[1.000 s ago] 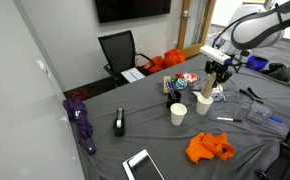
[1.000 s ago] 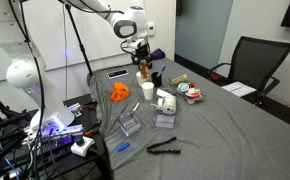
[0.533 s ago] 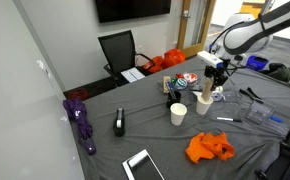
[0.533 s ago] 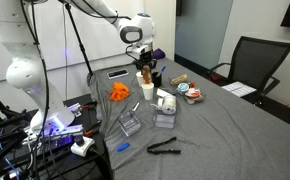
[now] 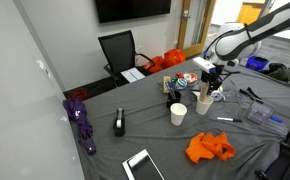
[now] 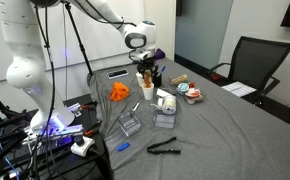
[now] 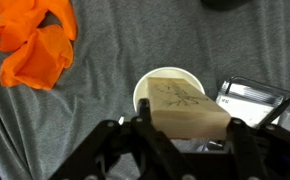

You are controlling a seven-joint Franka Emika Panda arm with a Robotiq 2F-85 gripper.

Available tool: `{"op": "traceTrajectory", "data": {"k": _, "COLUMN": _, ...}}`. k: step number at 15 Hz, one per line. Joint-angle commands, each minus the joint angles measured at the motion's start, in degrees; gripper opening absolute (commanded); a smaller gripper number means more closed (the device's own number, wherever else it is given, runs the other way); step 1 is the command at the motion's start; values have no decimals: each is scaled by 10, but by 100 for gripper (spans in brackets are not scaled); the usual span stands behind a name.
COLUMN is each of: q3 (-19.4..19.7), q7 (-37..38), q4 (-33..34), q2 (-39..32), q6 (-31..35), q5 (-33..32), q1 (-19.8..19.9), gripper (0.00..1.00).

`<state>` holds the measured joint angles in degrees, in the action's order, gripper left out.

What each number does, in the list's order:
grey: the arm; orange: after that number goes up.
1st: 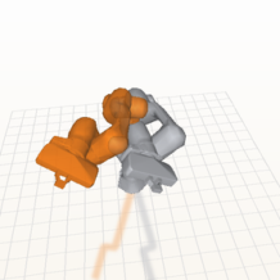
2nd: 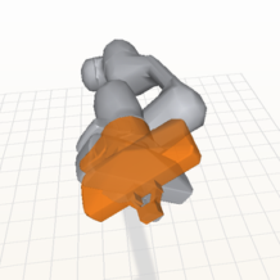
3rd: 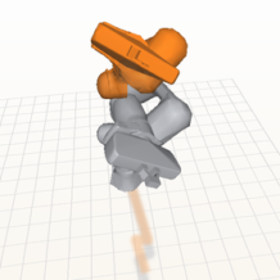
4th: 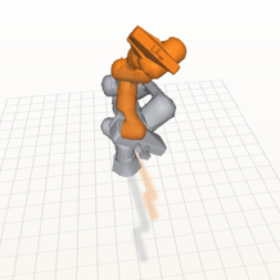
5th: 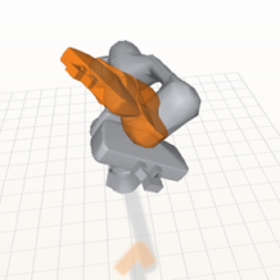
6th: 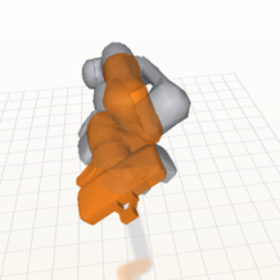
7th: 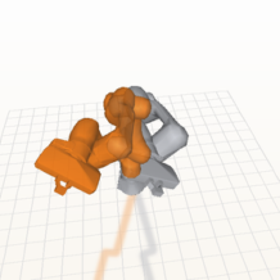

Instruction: Pick up the wooden object on the table and put it in the right paper cup

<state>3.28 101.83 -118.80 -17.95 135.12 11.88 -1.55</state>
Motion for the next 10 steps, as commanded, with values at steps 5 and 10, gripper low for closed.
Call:
{"op": "traceTrajectory", "data": {"k": 5, "q3": 14, "q7": 14, "q4": -15, "q2": -18, "q6": 28, "q5": -91, "q1": -24, "gripper": 88}}
{"op": "traceTrajectory", "data": {"k": 10, "q3": 18, "q7": 13, "q4": -36, "q2": -11, "q6": 60, "q5": -135, "q1": -32, "gripper": 100}}
